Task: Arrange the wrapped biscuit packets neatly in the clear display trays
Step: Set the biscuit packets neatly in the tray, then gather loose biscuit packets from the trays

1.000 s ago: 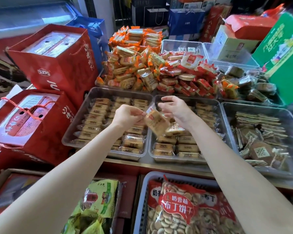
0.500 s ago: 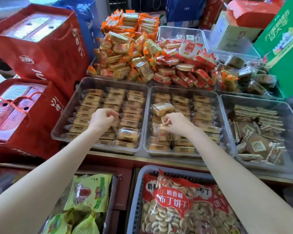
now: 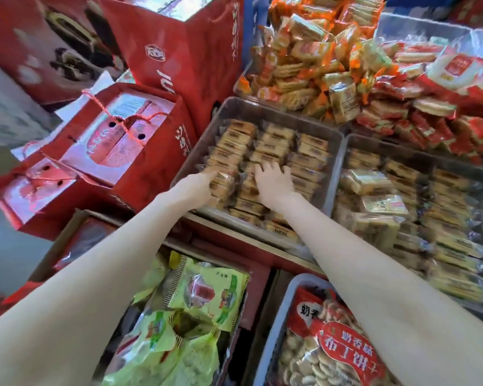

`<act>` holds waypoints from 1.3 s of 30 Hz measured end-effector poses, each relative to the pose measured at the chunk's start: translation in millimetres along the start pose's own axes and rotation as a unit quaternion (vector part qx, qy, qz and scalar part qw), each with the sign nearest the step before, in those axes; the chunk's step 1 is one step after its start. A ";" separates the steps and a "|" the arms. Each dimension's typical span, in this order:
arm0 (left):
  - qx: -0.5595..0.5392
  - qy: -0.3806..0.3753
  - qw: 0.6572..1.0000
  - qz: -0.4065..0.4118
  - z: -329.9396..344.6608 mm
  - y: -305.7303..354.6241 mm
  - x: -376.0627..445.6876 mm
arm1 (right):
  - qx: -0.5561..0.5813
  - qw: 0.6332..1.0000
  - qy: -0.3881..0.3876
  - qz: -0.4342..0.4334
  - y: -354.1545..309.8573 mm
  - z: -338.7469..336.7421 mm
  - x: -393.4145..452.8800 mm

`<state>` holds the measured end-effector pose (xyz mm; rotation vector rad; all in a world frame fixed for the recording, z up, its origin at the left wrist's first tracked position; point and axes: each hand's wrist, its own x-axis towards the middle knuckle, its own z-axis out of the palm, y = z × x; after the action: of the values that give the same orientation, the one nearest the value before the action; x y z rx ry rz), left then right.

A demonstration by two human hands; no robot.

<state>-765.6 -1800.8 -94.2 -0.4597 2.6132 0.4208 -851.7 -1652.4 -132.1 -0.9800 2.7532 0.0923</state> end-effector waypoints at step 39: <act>-0.388 0.231 0.865 0.217 -80.7 100.3 -80.9 | 0.729 0.682 0.017 -0.058 92.3 -110.9 -127.9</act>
<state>-766.4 -1720.1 34.7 -0.2086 2.8955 1.7408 -833.6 -1516.5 3.4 -0.5366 1.7060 -1.7837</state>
